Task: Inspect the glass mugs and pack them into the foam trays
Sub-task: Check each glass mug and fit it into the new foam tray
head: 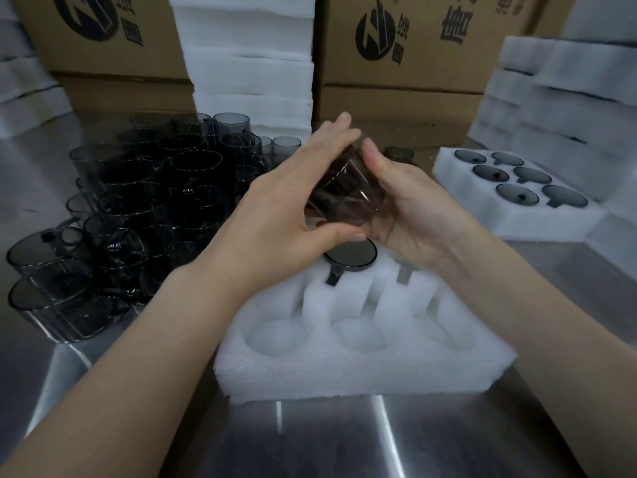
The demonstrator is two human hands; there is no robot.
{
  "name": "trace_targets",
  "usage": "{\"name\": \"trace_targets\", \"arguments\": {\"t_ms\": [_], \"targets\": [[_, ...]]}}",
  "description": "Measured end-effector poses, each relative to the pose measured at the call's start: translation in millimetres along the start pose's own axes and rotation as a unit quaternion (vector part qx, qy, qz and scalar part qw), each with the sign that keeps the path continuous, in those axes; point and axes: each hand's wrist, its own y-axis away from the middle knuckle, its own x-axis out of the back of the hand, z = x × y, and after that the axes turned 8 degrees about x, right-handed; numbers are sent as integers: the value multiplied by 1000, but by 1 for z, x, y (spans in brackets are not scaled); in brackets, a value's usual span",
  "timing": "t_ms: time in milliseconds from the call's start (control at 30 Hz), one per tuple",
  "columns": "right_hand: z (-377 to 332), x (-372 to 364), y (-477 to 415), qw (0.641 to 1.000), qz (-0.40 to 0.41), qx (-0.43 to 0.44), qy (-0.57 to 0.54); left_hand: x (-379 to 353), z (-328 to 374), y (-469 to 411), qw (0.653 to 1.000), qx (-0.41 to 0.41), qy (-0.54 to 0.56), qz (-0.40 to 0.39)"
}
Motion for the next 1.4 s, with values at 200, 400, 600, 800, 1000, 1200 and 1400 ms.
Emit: {"name": "trace_targets", "arguments": {"t_ms": [200, 400, 600, 800, 1000, 1200, 1400], "targets": [[2, 5, -3, 999, 39, 7, -12, 0, 3, -2, 998, -50, -3, -43], [0, 3, -2, 987, -107, -77, -90, 2, 4, -1, 1000, -28, 9, -12], [-1, 3, -1, 999, -13, 3, -39, -4, 2, -2, 998, 46, -13, -36], [0, 3, 0, 998, 12, 54, 19, -6, 0, -1, 998, 66, 11, 13], [0, 1, 1, 998, 13, 67, 16, -4, 2, -1, 998, 48, 26, 16], [-1, 3, 0, 998, 18, 61, -1, -3, 2, 0, 998, 41, 39, 15], [0, 6, -3, 998, 22, 54, -31, -4, 2, 1, 999, 26, 42, 3]]}}
